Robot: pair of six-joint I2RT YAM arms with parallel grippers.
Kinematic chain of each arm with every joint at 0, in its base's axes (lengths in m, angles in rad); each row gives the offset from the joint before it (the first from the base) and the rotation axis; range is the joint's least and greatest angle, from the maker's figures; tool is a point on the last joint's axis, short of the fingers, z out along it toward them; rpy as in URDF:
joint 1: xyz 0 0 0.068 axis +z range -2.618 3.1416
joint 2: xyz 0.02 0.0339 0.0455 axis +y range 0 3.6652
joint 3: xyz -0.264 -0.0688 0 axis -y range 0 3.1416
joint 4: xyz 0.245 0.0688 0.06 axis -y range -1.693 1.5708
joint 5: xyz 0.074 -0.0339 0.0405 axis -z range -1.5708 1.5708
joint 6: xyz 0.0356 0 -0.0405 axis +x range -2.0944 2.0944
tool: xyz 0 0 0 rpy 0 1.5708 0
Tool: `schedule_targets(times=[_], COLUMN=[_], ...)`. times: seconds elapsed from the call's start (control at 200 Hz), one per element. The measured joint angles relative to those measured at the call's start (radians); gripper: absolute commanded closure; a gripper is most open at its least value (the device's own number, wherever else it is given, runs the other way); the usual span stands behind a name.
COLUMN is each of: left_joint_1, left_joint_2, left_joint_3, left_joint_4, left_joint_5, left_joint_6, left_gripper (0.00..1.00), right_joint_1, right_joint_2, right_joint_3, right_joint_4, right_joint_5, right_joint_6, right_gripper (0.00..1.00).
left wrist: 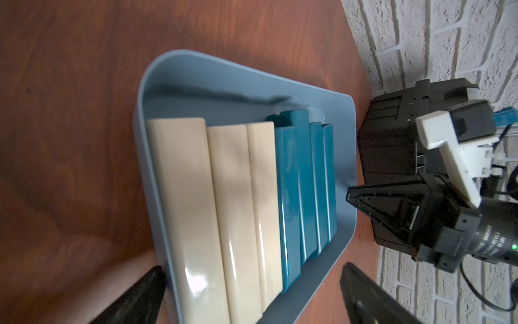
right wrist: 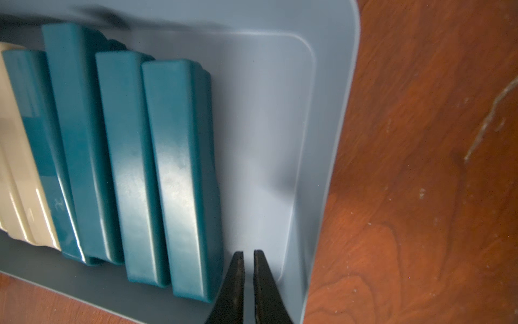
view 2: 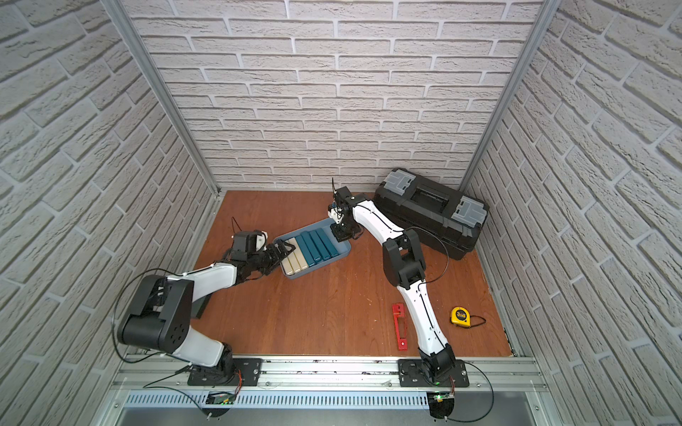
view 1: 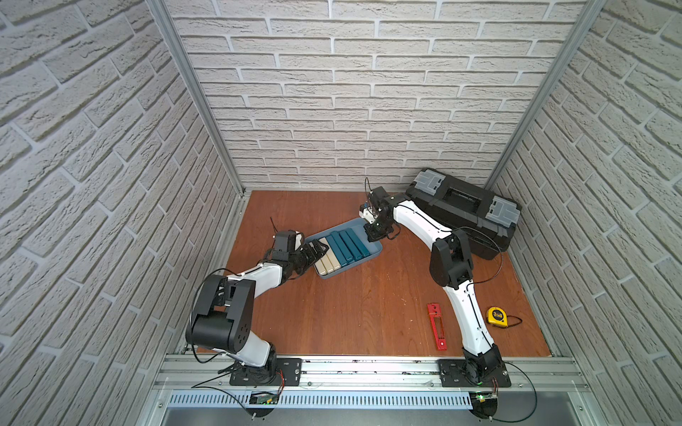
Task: Put the pruning pliers into the storage box
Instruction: Place the pruning pliers in the storage box.
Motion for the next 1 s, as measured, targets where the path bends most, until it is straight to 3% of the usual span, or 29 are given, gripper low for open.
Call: schedule_targets(times=[1.0], left_joint_1=[0.000], left_joint_2=[0.041], left_joint_3=[0.012], left_joint_4=[-0.001], left_joint_5=[0.013], left_joint_6=[0.000], left_gripper=[0.02], right_joint_1=[0.037], right_joint_2=[0.093], right_joint_3=[0.069], right_joint_4=[0.009], right_joint_5=[-0.041], right_joint_6=[0.008], right_gripper=[0.86])
